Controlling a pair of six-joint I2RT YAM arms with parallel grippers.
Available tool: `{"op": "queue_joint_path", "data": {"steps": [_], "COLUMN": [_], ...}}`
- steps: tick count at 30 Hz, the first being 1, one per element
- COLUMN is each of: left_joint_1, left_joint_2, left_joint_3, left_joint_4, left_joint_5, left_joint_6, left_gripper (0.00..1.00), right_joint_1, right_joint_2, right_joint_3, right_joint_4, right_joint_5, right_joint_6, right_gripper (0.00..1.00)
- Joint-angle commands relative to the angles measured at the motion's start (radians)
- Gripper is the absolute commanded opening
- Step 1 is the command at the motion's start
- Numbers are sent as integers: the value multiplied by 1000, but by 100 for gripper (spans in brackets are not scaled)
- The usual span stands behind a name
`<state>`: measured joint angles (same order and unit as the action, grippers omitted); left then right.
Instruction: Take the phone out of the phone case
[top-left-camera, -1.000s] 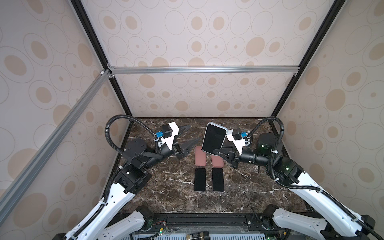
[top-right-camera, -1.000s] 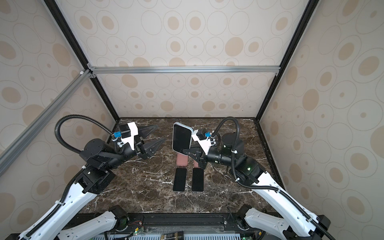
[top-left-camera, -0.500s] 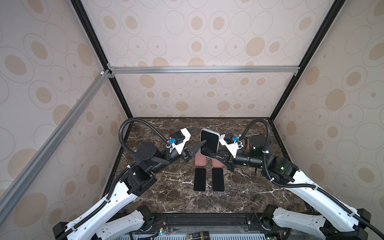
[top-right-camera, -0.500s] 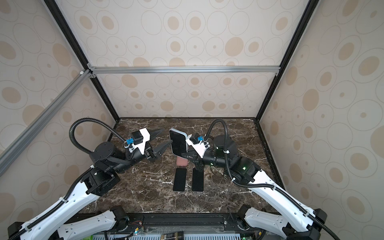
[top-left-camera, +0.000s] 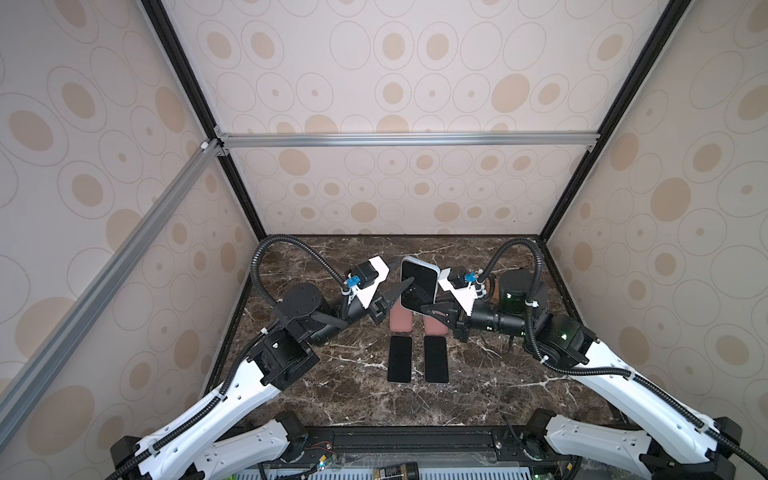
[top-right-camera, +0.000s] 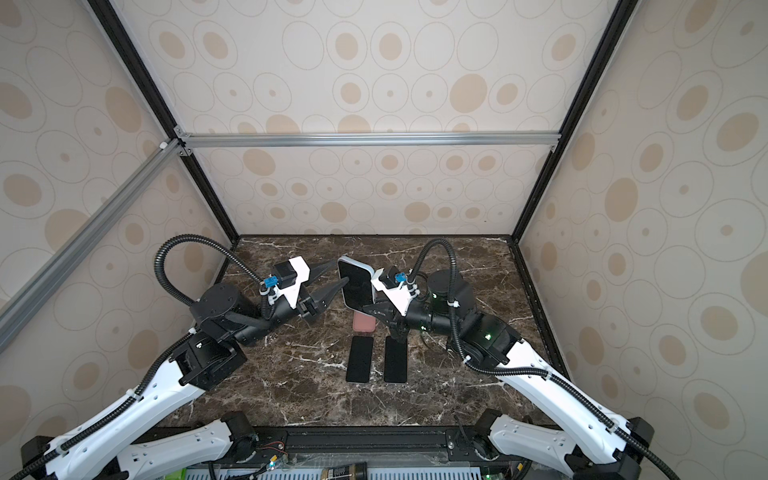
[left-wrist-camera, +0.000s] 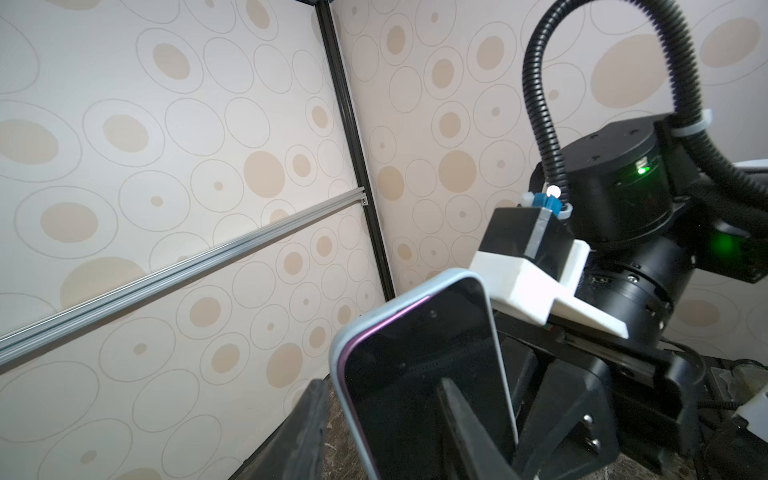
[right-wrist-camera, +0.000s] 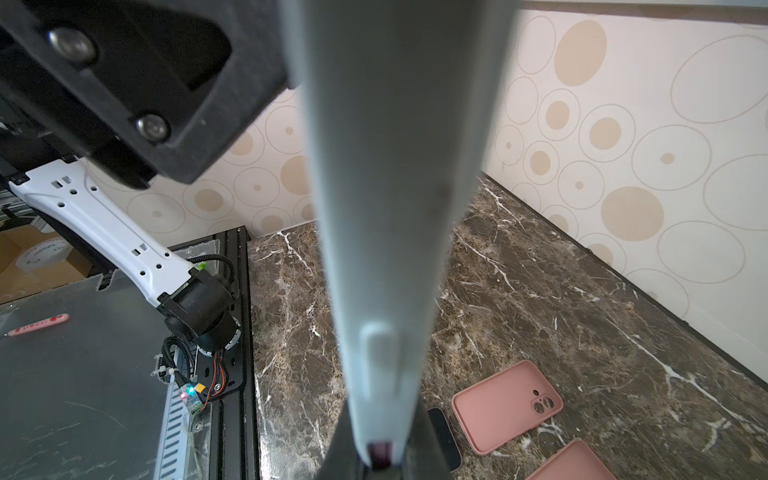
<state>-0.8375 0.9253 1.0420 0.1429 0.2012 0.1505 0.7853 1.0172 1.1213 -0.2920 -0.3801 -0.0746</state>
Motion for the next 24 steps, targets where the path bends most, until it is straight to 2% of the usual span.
{"op": "queue_joint_path", "data": {"steps": [1, 6, 24], "left_joint_1": [-12, -14, -20], "left_joint_2": [-2, -3, 19], "left_joint_3": [12, 12, 15], "left_joint_4": [32, 28, 28], "left_joint_5": [-14, -23, -22], "left_joint_6": [29, 32, 31], "left_gripper": [42, 41, 38], "right_joint_1": [7, 8, 9], "right_joint_2": [-12, -7, 1], "right_joint_3": [11, 21, 31], "right_joint_4": [43, 30, 25], "right_joint_5": [19, 43, -12], "right_joint_6": [-19, -10, -16], "right_gripper": [0, 0, 0]}}
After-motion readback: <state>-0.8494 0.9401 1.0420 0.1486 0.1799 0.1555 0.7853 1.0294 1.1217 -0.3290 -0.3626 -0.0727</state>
